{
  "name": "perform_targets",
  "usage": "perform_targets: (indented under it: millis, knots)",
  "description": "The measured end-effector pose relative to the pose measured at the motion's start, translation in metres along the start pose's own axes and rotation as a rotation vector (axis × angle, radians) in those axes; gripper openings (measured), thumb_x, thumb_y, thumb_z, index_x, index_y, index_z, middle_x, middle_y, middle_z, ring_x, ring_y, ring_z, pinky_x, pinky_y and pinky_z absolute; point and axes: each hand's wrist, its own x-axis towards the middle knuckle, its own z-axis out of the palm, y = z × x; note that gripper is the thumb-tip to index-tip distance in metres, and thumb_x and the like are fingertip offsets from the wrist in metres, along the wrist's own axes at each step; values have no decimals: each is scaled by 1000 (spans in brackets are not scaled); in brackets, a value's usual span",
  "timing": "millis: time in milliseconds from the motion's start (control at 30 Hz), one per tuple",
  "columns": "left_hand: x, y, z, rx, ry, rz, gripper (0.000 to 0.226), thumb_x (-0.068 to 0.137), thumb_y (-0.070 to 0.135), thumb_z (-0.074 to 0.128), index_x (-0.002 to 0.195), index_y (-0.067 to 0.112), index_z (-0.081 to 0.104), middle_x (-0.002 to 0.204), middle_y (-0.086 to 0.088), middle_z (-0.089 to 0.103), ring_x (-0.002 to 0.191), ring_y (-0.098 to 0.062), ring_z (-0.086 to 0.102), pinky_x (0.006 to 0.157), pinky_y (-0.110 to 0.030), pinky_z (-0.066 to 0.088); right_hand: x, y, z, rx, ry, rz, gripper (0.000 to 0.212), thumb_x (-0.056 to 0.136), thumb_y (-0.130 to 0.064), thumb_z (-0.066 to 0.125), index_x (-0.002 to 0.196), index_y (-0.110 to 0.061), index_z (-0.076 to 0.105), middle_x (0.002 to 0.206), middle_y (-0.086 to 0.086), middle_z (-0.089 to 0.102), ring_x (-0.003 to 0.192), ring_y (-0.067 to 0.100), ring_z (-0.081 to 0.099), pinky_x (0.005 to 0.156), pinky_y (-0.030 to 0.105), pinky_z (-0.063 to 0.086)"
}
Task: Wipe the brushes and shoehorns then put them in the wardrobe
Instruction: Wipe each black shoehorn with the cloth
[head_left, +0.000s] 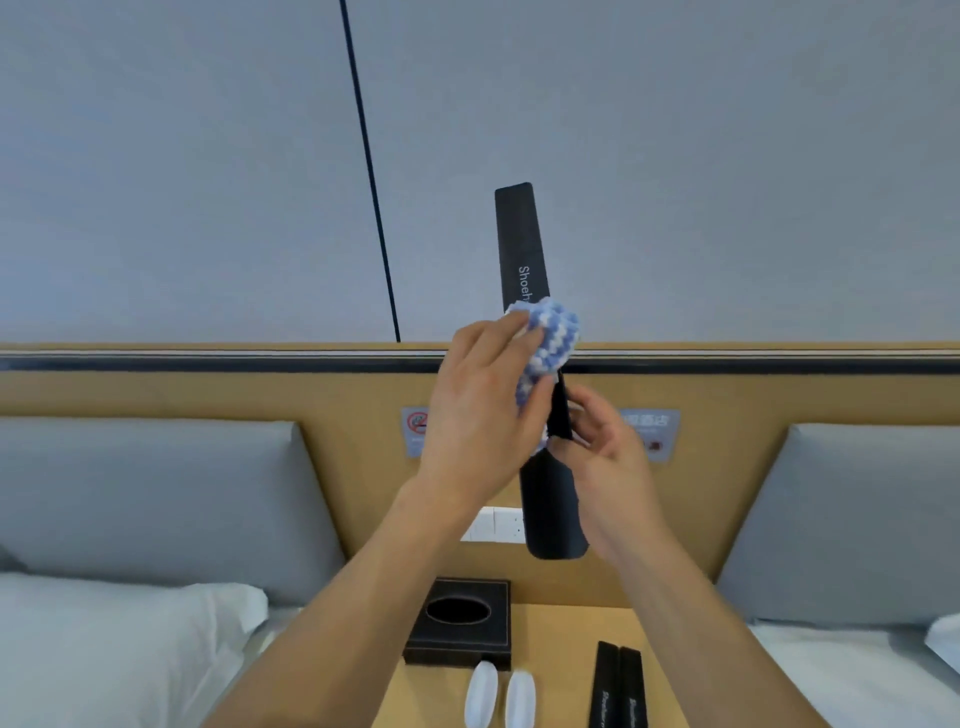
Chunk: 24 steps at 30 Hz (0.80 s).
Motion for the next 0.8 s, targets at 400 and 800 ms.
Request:
perform_targets:
  millis: [400, 800]
  knots:
    - [81, -11, -62, 138, 103, -65, 21, 82, -2, 61, 100, 0, 72, 109, -14, 65, 104, -31, 57, 89, -34, 42, 15, -10, 23, -126, -56, -101, 55, 92, 7, 60, 113, -43, 65, 110, -16, 73, 106, 2, 66, 81, 14, 54]
    - [147, -12, -85, 207, 233, -46, 19, 88, 9, 57, 102, 3, 70, 108, -11, 61, 99, -26, 57, 86, -36, 44, 27, -24, 33, -146, -55, -137, 42, 95, -8, 63, 121, -41, 60, 114, -23, 68, 107, -1, 64, 77, 15, 57]
